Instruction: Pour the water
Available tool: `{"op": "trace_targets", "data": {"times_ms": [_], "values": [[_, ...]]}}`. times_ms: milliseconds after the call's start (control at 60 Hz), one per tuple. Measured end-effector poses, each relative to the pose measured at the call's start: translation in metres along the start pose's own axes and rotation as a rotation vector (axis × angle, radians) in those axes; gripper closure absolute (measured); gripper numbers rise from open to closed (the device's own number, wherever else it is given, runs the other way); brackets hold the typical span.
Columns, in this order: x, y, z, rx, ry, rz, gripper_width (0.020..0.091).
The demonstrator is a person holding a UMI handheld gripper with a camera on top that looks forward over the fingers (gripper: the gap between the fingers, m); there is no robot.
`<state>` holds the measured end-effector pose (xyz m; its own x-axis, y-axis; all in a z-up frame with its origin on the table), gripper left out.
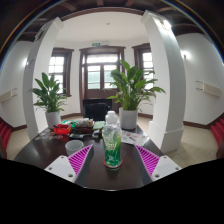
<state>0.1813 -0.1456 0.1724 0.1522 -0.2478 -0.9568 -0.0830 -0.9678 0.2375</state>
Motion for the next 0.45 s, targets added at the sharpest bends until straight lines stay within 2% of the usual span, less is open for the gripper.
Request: {"op": "trace_targets", "data": {"times_ms": [183, 450], "values": [[-0.018, 0.024, -0.008, 0.081, 0.047, -0.018, 0.0294], [-0.037, 0.038, 0.01, 0.05, 0.048, -0.04, 0.0293]]}}
Point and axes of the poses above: the point between the fingertips, and its own axes, seen from behind it with the camera up: z to the left, x down, y backward, against the way the camera looks, the point moved 1 cm from there along y, backward, against the way the camera looks, and after that the axes turned 11 degrees about y, right-handed, at the moved point
